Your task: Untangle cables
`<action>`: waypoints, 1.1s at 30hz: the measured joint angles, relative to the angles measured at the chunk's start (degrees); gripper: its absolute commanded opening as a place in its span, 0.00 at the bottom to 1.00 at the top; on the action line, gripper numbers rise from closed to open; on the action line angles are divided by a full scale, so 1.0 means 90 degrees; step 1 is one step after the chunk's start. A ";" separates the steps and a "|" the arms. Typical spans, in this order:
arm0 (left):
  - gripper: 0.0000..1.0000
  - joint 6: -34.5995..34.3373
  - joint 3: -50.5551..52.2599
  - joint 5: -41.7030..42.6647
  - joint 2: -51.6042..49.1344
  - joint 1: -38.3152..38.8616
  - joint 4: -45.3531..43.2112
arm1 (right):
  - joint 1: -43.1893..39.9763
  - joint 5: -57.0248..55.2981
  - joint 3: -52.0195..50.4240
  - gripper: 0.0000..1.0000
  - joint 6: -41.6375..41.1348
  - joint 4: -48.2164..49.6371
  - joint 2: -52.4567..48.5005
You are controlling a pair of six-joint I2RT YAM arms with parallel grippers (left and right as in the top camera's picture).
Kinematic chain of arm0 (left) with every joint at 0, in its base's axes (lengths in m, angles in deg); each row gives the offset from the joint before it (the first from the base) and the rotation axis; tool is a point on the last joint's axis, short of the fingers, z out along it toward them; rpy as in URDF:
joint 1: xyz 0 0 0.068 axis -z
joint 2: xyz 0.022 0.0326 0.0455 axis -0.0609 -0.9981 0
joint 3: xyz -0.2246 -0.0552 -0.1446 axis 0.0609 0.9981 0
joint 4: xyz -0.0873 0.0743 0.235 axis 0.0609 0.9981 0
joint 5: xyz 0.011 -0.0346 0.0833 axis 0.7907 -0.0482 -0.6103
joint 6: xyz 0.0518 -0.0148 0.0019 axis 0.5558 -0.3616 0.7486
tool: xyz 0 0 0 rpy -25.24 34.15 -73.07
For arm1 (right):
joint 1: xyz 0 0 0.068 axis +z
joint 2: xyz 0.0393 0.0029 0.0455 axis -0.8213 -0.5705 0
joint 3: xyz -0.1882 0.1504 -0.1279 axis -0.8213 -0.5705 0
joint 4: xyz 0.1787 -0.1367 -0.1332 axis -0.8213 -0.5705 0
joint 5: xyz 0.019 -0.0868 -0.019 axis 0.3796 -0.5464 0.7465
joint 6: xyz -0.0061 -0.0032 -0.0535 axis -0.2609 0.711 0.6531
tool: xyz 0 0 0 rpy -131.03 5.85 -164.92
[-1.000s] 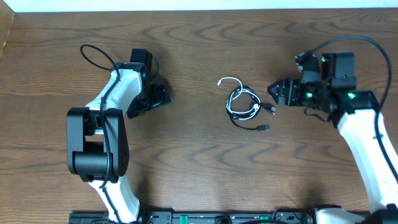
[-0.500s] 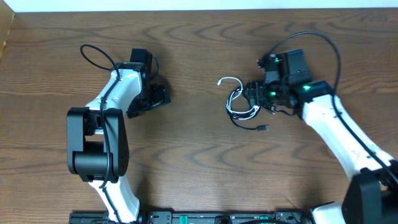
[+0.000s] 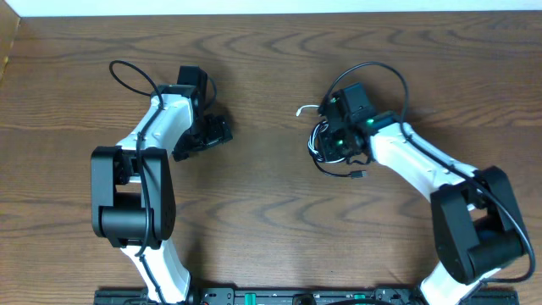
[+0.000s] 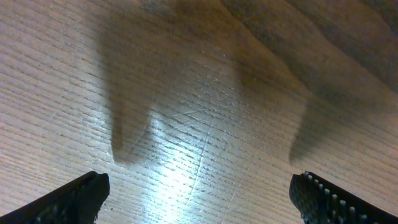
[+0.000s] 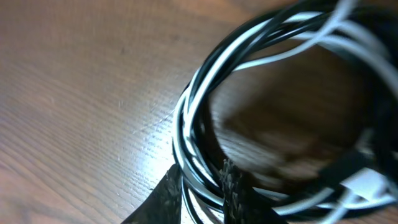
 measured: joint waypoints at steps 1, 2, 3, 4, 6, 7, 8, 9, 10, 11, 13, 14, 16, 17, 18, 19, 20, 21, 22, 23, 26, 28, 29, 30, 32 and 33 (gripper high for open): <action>0.98 0.0002 0.0000 0.0000 0.0000 0.0000 0.0000 | 0.0034 0.0000 0.0000 0.12 0.0046 -0.0007 -0.0029; 0.98 0.0000 0.0000 0.0000 0.0000 0.0000 0.0000 | 0.0066 0.0002 0.0000 0.09 0.0104 -0.0024 -0.0051; 0.98 0.0000 0.0000 0.0000 0.0000 0.0000 0.0000 | 0.0092 0.0000 0.0000 0.05 0.0136 -0.0032 -0.0053; 0.98 0.0000 0.0000 0.0000 0.0000 0.0000 0.0000 | 0.0104 0.0000 0.0000 0.01 0.0170 -0.0027 -0.0053; 0.98 0.0000 0.0000 0.0000 0.0000 0.0000 0.0000 | 0.0107 0.0000 0.0000 0.01 0.0194 -0.0027 -0.0053; 0.98 0.0000 0.0000 0.0000 0.0000 0.0000 0.0000 | 0.0107 0.0000 0.0000 0.06 0.0199 -0.0029 -0.0053; 0.98 0.0002 0.0000 0.0000 0.0000 0.0000 0.0000 | 0.0104 0.0002 0.0000 0.17 0.0204 -0.0027 -0.0053; 0.98 0.0000 0.0000 0.0000 0.0000 0.0000 0.0000 | 0.0104 -0.0005 0.0000 0.27 0.0211 -0.0027 -0.0053; 0.98 0.0002 0.0000 0.0000 0.0000 0.0000 0.0000 | 0.0104 0.0000 0.0000 0.32 0.0321 -0.0029 -0.0053; 0.98 0.0000 0.0000 0.0000 0.0000 0.0000 0.0000 | 0.0104 0.0005 0.0000 0.36 0.0350 -0.0029 -0.0053; 0.98 0.0000 0.0000 0.0000 0.0000 0.0000 0.0000 | 0.0104 -0.0007 0.0000 0.39 0.0503 -0.0019 -0.0053; 0.98 0.0000 0.0000 0.0000 0.0000 0.0000 -0.0002 | 0.0104 -0.0005 0.0000 0.41 0.0593 -0.0022 -0.0053; 0.98 0.0000 0.0000 0.0000 0.0000 0.0000 0.0000 | 0.0104 -0.0015 0.0000 0.42 0.0789 -0.0073 -0.0053; 0.98 0.0000 0.0000 0.0000 0.0000 0.0000 0.0000 | 0.0104 -0.0022 0.0000 0.43 0.0869 -0.0146 -0.0053; 0.98 0.0000 0.0000 0.0000 0.0000 0.0000 0.0000 | 0.0104 -0.0027 0.0000 0.43 0.0933 -0.0243 -0.0053; 0.98 0.0000 0.0000 0.0000 0.0000 0.0000 0.0000 | 0.0104 -0.0029 0.0000 0.41 0.0981 -0.0340 -0.0053; 0.98 0.0000 0.0000 0.0000 0.0000 0.0000 0.0000 | 0.0104 -0.0032 -0.0002 0.40 0.1032 -0.0415 -0.0053; 0.98 0.0000 0.0000 0.0000 0.0000 0.0000 0.0002 | 0.0104 -0.0036 -0.0007 0.28 0.1064 -0.0464 -0.0053; 0.98 0.0000 0.0000 0.0000 0.0000 0.0000 0.0000 | 0.0104 -0.0058 -0.0019 0.12 0.1144 -0.0478 -0.0053; 0.98 0.0000 0.0000 0.0000 0.0000 0.0000 -0.0002 | 0.0104 -0.0078 -0.0036 0.01 0.1175 -0.0486 -0.0053; 0.98 0.0002 0.0000 0.0000 0.0000 0.0000 0.0000 | 0.0107 -0.0085 -0.0083 0.01 0.1195 -0.0527 -0.0053; 0.98 0.0000 0.0000 0.0000 0.0000 0.0000 0.0000 | 0.0104 -0.0034 -0.0087 0.01 0.1197 -0.0525 -0.0053; 0.98 0.0000 0.0000 0.0000 0.0000 0.0000 0.0000 | 0.0104 0.0051 -0.0085 0.01 0.1197 -0.0525 -0.0053; 0.98 0.0000 0.0000 0.0000 0.0000 0.0000 0.0000 | 0.0100 0.0170 -0.0085 0.01 0.1197 -0.0527 -0.0053; 0.98 0.0002 0.0000 0.0000 0.0000 0.0000 0.0000 | 0.0100 0.0539 -0.0051 0.01 0.1197 -0.0549 -0.0053; 0.98 0.0000 0.0000 0.0000 0.0000 0.0000 0.0002 | 0.0097 0.0729 -0.0010 0.01 0.1197 -0.0571 -0.0053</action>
